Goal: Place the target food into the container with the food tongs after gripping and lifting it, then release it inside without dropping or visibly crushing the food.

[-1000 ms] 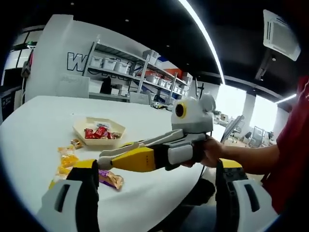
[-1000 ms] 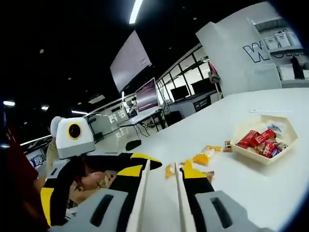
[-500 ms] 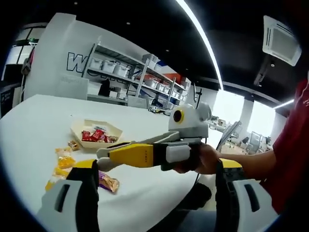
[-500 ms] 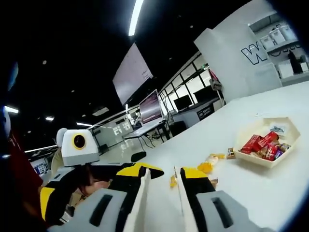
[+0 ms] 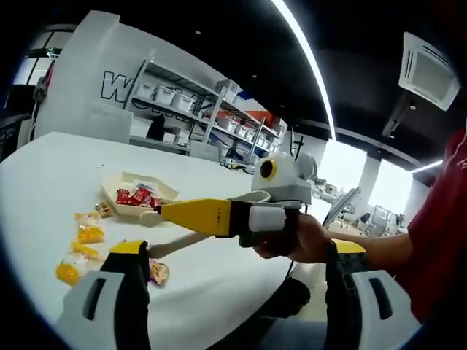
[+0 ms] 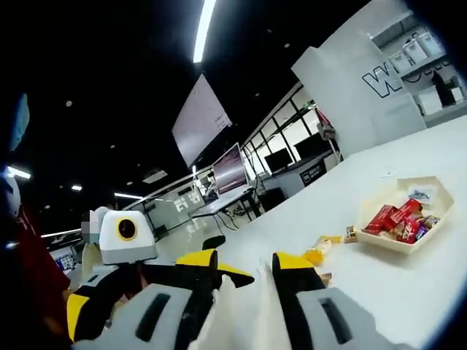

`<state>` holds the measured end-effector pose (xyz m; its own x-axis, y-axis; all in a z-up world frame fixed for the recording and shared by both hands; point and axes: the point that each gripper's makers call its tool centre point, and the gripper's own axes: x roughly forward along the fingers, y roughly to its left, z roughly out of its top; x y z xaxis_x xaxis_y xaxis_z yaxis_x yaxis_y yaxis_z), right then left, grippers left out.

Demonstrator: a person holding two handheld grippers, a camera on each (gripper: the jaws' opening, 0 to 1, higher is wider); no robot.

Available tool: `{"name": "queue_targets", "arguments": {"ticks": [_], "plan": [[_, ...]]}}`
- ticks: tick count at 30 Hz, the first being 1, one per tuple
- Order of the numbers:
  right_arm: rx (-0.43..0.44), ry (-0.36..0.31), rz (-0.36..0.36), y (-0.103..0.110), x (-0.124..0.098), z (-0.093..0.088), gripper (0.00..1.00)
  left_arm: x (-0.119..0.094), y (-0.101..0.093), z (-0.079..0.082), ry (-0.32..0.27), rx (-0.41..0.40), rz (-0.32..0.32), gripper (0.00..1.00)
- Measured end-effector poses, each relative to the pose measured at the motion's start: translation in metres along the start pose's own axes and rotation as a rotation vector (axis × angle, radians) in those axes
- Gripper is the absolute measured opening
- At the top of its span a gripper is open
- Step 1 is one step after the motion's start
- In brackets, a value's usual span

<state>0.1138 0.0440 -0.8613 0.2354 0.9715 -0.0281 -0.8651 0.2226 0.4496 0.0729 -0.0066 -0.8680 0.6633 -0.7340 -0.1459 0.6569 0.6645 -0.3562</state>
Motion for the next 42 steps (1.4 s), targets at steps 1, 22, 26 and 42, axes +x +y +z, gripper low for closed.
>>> {"name": "queue_targets", "arguments": {"ticks": [1,22,26,42], "plan": [[0.007,0.003,0.001,0.0,0.0,-0.001,0.24,0.0,0.0,0.0,0.002,0.002,-0.001,0.99],[0.117,0.005,0.014,0.006,-0.007,0.01,0.23,-0.011,0.04,0.027,-0.131,0.15,0.043,0.31],[0.142,0.011,0.034,0.009,-0.009,0.012,0.23,-0.012,0.036,0.024,-0.106,0.136,-0.022,0.17],[0.129,0.069,0.094,0.025,-0.01,0.007,0.23,-0.006,0.014,0.015,0.002,0.187,-0.157,0.13]]}}
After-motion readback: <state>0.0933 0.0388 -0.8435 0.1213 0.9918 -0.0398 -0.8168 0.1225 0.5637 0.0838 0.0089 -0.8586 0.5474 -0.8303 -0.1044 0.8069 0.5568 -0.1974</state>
